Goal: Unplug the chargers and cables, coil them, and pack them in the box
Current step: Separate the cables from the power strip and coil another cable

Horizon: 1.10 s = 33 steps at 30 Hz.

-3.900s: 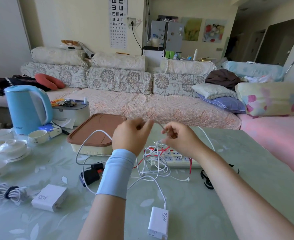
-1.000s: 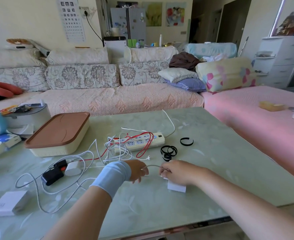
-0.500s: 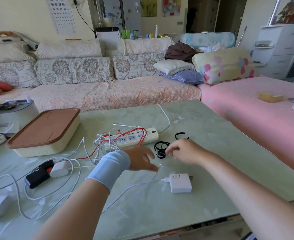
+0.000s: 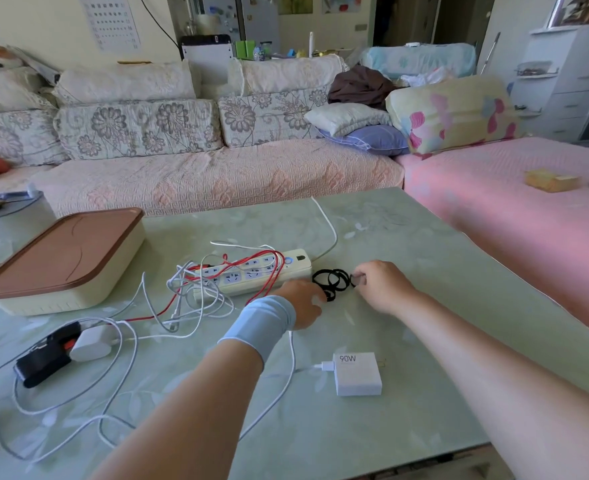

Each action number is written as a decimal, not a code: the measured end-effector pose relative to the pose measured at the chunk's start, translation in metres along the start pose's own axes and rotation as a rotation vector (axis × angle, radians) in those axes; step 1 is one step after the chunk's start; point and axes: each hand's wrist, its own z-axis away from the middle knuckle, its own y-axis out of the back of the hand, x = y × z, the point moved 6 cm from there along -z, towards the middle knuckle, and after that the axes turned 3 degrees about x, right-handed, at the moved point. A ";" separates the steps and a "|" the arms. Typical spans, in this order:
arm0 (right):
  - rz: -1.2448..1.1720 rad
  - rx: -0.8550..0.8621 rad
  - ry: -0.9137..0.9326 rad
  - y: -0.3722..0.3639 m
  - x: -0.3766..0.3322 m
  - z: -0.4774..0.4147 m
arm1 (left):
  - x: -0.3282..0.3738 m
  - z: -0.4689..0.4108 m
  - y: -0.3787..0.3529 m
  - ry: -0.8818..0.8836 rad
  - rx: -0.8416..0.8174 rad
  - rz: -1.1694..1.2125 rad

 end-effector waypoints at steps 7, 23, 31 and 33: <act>-0.094 0.404 -0.121 0.037 0.006 0.005 | -0.010 -0.017 0.004 0.027 0.093 0.149; -0.389 0.167 0.333 0.017 -0.094 0.028 | -0.044 0.044 0.060 0.006 0.354 -0.138; -0.027 -0.153 0.291 -0.022 -0.103 0.027 | -0.070 0.064 0.042 0.014 0.189 0.013; -0.067 -0.142 0.270 -0.014 -0.105 0.029 | -0.070 0.070 0.043 0.022 0.196 0.072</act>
